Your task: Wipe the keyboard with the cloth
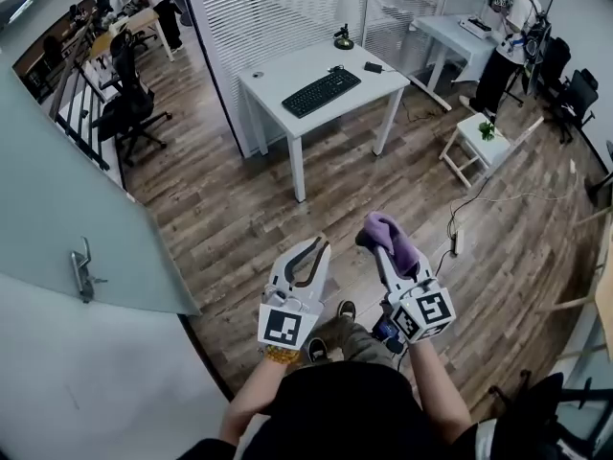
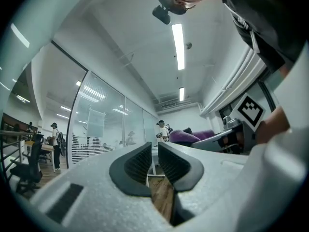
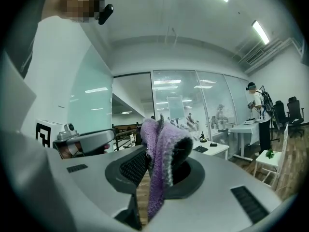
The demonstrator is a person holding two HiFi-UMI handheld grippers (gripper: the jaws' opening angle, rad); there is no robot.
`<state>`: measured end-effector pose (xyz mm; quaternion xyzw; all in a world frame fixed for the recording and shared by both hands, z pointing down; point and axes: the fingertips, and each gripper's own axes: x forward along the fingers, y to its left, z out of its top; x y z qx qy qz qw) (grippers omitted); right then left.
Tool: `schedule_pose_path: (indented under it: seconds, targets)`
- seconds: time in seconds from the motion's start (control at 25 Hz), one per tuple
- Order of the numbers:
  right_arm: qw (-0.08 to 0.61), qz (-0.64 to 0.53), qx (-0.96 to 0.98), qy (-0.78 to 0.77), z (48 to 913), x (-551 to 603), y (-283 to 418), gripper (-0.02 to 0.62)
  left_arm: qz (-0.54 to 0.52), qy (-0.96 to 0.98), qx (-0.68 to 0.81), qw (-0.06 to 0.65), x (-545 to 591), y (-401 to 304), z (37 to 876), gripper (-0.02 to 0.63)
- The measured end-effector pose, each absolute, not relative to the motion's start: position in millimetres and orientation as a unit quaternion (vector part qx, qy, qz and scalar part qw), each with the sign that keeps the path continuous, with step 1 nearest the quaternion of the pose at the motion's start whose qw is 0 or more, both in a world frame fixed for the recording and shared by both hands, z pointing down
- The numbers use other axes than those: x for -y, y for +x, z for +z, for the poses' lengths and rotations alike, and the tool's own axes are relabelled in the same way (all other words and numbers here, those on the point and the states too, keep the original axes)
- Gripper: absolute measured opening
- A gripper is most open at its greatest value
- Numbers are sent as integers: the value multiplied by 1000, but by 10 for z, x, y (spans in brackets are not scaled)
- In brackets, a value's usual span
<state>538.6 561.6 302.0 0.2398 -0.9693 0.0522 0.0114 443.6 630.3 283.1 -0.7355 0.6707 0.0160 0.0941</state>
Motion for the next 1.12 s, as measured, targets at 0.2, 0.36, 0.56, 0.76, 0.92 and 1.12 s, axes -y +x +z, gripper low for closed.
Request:
schedule_pose_path:
  seconds: [0.2, 0.36, 0.56, 0.76, 0.92, 1.12]
  targets:
    - [16, 69, 969, 238, 3202, -5053, 5100, 72, 2, -736, -671, 90, -5800, 4156, 2993, 55]
    - [4, 93, 968, 234, 3326, -4459, 4748, 73, -9, -730, -679, 77, -5282, 3806, 3104, 55]
    - [0, 115, 968, 221, 3367, -3647, 4320, 74, -27, -721, -689, 64, -4484, 3382, 3123, 55]
    - [9, 126, 971, 204, 3434, -2791, 3985, 74, -45, -717, -692, 61, -3644, 3059, 3133, 55]
    - [24, 132, 971, 200, 3573, -2193, 3811, 74, -44, -715, -696, 56, -3149, 2879, 3254, 55]
    - [62, 140, 970, 190, 3766, -1665, 3527, 74, -53, -718, -693, 39, -2781, 2505, 3497, 56]
